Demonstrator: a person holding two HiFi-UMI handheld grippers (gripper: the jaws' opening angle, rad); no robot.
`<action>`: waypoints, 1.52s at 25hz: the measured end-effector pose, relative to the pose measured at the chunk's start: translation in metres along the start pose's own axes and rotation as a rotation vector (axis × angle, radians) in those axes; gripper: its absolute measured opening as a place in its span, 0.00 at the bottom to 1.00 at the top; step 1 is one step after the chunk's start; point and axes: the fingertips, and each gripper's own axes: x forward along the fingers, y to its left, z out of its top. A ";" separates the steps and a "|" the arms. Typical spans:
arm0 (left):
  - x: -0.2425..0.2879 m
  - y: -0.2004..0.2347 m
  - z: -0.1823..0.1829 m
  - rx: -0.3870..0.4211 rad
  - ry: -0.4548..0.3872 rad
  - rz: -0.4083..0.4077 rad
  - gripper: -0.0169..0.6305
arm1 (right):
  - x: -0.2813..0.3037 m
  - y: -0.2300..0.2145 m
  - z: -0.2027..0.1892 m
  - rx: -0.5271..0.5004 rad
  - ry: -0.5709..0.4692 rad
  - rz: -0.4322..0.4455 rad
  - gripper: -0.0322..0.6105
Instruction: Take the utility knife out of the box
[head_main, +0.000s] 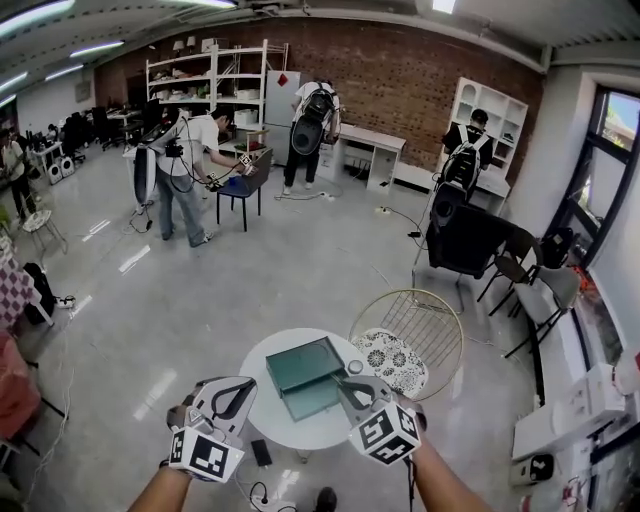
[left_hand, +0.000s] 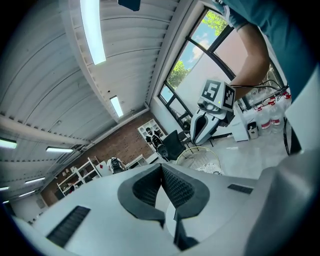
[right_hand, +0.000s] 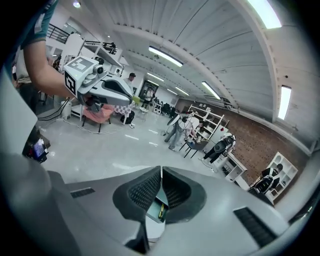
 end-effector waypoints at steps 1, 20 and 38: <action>0.011 0.002 -0.002 0.003 0.010 -0.001 0.05 | 0.009 -0.009 -0.006 0.005 0.001 0.008 0.11; 0.206 -0.007 -0.041 -0.026 0.153 -0.009 0.05 | 0.156 -0.112 -0.167 0.098 0.147 0.168 0.11; 0.230 0.003 -0.238 -0.166 0.127 -0.063 0.05 | 0.363 -0.050 -0.298 0.132 0.598 0.137 0.29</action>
